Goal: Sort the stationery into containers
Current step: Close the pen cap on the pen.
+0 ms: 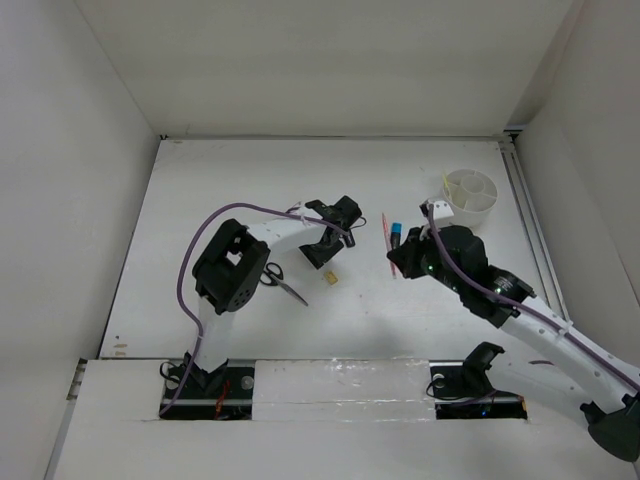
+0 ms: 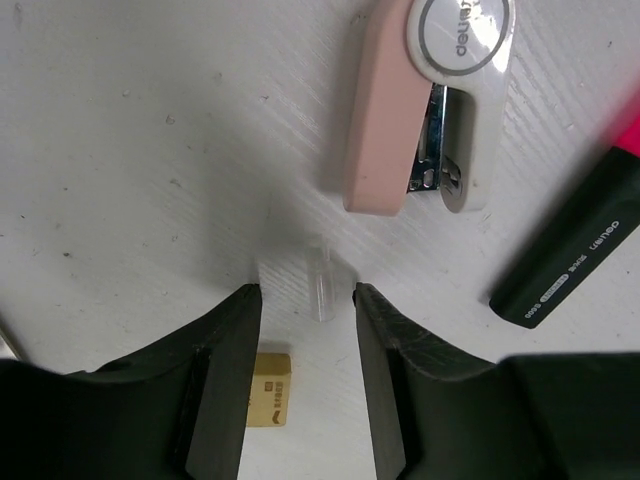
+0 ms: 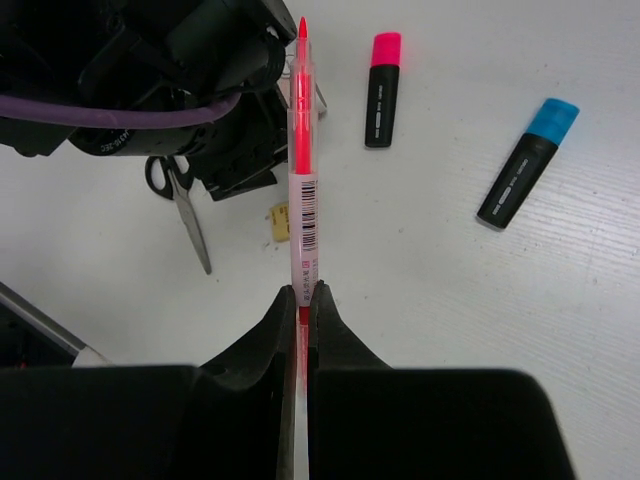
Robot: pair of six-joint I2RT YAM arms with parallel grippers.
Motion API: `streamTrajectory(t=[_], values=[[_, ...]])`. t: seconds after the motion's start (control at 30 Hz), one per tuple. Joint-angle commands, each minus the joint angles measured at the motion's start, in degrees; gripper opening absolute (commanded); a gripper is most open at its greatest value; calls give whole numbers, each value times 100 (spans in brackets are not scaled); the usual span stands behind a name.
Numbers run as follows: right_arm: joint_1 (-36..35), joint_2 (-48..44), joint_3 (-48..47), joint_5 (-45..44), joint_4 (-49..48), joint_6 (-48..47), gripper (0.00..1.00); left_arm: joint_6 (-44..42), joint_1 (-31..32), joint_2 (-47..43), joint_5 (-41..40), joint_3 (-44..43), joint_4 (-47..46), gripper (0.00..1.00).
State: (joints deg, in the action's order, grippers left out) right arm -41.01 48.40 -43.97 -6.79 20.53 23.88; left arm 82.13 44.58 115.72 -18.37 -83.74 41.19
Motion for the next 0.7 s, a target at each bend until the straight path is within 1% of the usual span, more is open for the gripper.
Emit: streamTrajectory(t=[0.0,0.07,0.23,0.3,0.37,0.43,0.47,0.5,0.6,0.63,0.67], values=[[119,-208,-16,204,-357,-85,0,357,33,355,0,69,205,38],[120,-208,-16,274,-357,-138,0,426,33,355,0,69,205,32],[173,-208,37,477,-410,-138,0,427,33,407,0,130,267,28],[225,-261,37,538,-462,-138,0,427,33,556,0,130,267,26],[225,-261,90,591,-463,-138,0,427,33,626,62,130,267,20],[278,-313,90,643,-463,-138,0,366,33,679,167,191,162,10],[278,-314,90,644,-463,-190,0,365,33,680,167,261,74,3],[278,-314,90,644,-463,-191,0,296,33,680,219,314,4,0],[331,-244,90,644,-515,-191,0,234,33,680,299,525,-260,0],[331,-244,90,722,-515,-191,0,51,-19,601,360,595,-339,0],[383,-244,142,775,-515,-191,0,49,-19,522,361,596,-401,0]])
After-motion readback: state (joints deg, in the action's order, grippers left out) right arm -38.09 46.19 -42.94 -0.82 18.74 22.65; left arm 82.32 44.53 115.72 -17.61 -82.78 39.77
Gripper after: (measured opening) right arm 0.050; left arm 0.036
